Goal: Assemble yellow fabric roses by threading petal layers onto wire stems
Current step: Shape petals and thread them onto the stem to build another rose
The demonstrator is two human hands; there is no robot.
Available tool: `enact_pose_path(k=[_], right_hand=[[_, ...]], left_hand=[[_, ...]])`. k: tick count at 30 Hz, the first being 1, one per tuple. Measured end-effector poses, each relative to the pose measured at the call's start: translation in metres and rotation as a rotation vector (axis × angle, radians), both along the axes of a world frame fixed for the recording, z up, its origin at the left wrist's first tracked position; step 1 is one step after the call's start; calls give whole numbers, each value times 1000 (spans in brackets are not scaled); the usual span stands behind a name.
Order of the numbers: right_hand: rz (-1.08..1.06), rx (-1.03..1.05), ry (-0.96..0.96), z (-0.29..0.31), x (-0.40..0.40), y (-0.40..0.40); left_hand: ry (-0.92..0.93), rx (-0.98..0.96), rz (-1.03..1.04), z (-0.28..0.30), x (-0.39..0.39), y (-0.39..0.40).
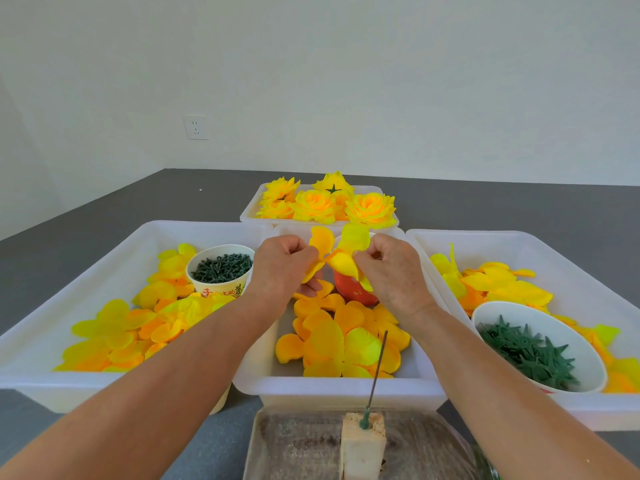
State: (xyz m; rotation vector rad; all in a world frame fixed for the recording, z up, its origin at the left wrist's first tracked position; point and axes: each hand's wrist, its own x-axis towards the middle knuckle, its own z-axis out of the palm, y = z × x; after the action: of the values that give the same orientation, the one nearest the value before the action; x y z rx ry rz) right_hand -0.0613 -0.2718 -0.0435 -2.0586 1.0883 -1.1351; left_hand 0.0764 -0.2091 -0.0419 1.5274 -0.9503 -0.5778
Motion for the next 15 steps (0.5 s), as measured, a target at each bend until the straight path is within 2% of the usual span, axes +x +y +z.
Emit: enact_pose_path(k=[5, 10, 15], right_hand=[[12, 28, -110, 0, 0, 0], [58, 4, -171, -1, -2, 0], [133, -131, -144, 0, -4, 5]], left_hand=[[89, 8, 23, 2, 1, 0], [164, 22, -72, 5, 0, 2], [22, 73, -144, 1, -2, 1]])
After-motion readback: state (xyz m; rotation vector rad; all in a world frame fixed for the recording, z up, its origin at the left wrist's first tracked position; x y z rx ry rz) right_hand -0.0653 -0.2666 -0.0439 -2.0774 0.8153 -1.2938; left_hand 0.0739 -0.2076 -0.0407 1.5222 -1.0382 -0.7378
